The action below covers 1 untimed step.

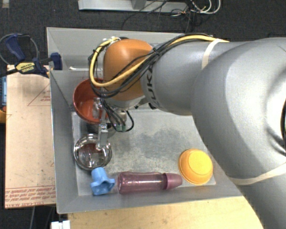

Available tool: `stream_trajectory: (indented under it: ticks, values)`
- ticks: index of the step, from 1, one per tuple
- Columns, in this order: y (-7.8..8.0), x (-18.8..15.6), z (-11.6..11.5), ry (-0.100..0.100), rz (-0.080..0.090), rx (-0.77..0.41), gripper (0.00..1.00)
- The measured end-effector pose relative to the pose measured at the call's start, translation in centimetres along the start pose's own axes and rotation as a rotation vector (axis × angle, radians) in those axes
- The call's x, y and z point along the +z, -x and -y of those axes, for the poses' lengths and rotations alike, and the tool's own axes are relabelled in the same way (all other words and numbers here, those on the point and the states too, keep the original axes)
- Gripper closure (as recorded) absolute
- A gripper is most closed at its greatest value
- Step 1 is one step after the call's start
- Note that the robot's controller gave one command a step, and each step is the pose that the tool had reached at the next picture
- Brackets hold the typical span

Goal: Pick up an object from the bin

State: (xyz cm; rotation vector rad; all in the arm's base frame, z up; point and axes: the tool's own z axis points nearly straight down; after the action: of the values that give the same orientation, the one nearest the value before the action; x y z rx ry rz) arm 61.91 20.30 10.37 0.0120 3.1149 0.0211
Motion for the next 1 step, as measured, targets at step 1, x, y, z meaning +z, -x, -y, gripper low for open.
stream_trajectory:
  ticks: [1]
  values:
    - [0.35, 1.23, -1.08, 0.008, 0.012, 0.015, 0.0]
